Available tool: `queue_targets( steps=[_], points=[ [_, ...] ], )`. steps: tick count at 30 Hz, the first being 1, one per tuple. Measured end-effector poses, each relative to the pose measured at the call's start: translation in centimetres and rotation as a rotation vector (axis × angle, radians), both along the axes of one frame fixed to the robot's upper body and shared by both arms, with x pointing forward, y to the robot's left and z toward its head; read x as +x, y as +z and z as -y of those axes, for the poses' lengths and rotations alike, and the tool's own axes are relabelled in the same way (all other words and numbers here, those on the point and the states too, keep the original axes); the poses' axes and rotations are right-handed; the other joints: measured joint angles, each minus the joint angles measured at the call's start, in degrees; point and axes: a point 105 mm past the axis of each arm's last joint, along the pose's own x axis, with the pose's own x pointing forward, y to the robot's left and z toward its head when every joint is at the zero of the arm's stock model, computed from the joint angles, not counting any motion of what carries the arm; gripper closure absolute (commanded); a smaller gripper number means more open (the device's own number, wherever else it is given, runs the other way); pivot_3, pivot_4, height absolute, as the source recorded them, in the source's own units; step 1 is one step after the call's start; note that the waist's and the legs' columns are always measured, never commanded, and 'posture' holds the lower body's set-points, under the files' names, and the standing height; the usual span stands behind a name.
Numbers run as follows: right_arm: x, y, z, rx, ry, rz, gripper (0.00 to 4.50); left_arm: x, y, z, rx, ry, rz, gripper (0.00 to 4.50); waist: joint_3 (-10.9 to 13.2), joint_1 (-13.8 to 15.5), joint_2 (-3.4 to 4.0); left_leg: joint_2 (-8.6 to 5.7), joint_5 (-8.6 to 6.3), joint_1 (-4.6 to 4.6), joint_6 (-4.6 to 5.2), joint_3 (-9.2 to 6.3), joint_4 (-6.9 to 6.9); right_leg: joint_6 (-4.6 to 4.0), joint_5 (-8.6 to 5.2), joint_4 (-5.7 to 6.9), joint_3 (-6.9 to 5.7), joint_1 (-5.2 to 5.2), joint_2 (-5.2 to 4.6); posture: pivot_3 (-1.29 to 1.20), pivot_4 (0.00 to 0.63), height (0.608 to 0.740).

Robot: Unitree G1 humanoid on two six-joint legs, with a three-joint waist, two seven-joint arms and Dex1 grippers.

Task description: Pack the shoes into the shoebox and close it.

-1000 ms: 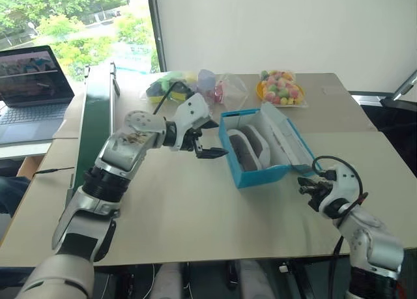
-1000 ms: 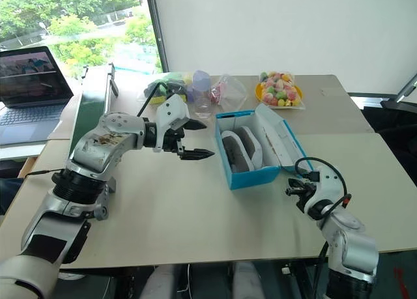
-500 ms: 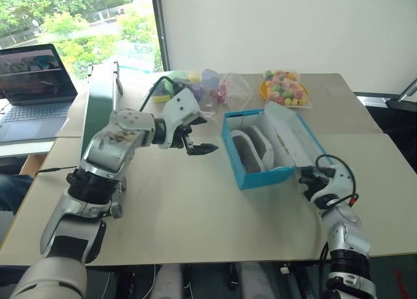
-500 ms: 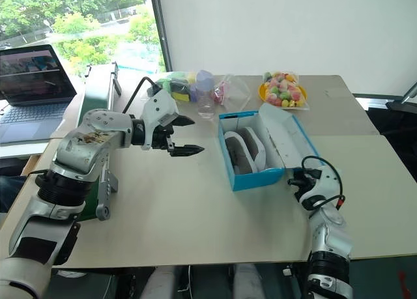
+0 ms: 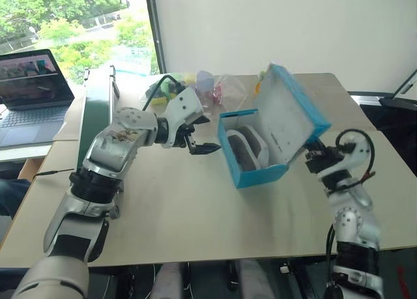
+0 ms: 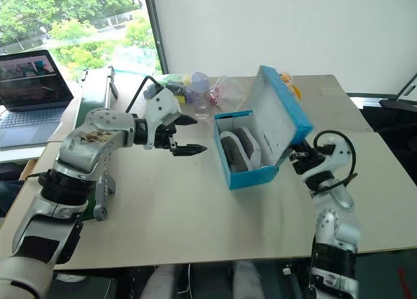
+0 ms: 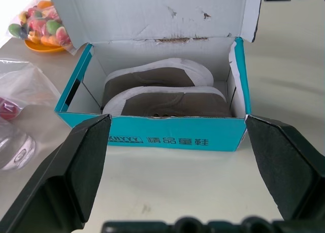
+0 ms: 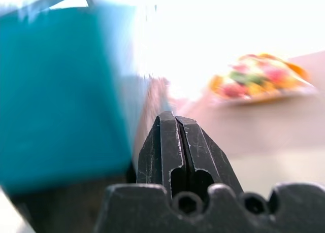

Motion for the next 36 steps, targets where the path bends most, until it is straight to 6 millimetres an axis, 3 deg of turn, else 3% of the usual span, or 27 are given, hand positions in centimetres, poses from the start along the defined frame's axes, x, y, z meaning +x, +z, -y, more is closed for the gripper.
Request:
queue_targets(
  steps=[7, 14, 17, 20, 22, 29, 33, 36],
  points=[
    [0.8, -0.9, -4.4, -0.188, 0.206, -0.141, 4.47, 0.1, 0.0, -0.1, 0.006, 0.009, 0.005, 0.00, 0.00, -0.10, 0.00, -0.01, 0.00, -0.01, 0.00, 0.03, 0.01, 0.00, 0.00, -0.06, 0.00, 0.01, -0.02, 0.00, 0.150, 0.738],
    [5.1, 1.4, -7.7, -0.357, 0.248, -0.154, 4.47, 0.2, -0.3, -0.3, 0.005, 0.036, -0.001, 0.00, 0.01, -0.07, -0.01, -0.02, 0.00, -0.01, 0.00, 0.03, 0.03, -0.01, 0.00, 0.02, 0.00, -0.03, 0.03, 0.00, 0.150, 0.738],
    [7.9, 0.2, -9.7, -0.394, 0.238, -0.221, 4.47, 0.1, -0.4, -0.6, 0.000, 0.056, 0.004, 0.00, 0.01, -0.36, -0.02, -0.05, 0.01, -0.05, 0.02, 0.07, 0.03, -0.01, -0.01, 0.01, 0.03, -0.07, 0.01, 0.00, 0.150, 0.738],
    [9.1, -2.4, -11.2, -0.434, 0.257, -0.296, 4.47, -0.1, -0.4, -0.7, -0.001, 0.073, 0.011, 0.00, 0.01, -0.24, -0.02, -0.06, 0.02, -0.07, 0.04, 0.07, 0.02, 0.01, -0.03, 0.04, 0.03, -0.07, 0.02, 0.00, 0.150, 0.738],
    [9.5, -3.5, -11.4, -0.452, 0.258, -0.319, 4.47, -0.2, -0.5, -1.2, -0.003, 0.096, 0.008, 0.00, 0.01, -0.05, -0.02, -0.08, 0.03, -0.09, 0.05, 0.09, 0.02, 0.07, -0.06, 0.04, 0.04, -0.06, 0.00, 0.00, 0.150, 0.738],
    [10.0, -4.4, -11.3, -0.516, 0.251, -0.322, 4.47, -0.5, -0.4, -2.3, -0.009, 0.159, 0.014, 0.00, -0.04, -0.01, -0.09, -0.06, 0.01, 0.15, 0.01, 0.08, 0.03, 0.06, -0.07, 0.08, 0.07, 0.15, -0.02, 0.00, 0.150, 0.738],
    [9.5, -4.0, -11.0, -0.496, 0.269, -0.310, 4.47, -0.5, -0.2, -2.7, -0.024, 0.176, 0.015, 0.00, -0.04, 0.00, -0.08, -0.02, 0.00, 0.16, 0.00, 0.06, 0.03, 0.06, -0.06, 0.10, 0.05, 0.14, -0.01, 0.00, 0.150, 0.738],
    [8.1, -2.6, -11.0, -0.487, 0.346, -0.291, 4.47, -0.8, -0.5, -2.9, -0.046, 0.173, -0.004, 0.00, -0.02, -0.01, -0.05, -0.01, 0.01, 0.12, 0.00, 0.07, 0.03, 0.06, -0.06, 0.15, 0.07, 0.06, -0.01, 0.00, 0.150, 0.738]
  ],
)
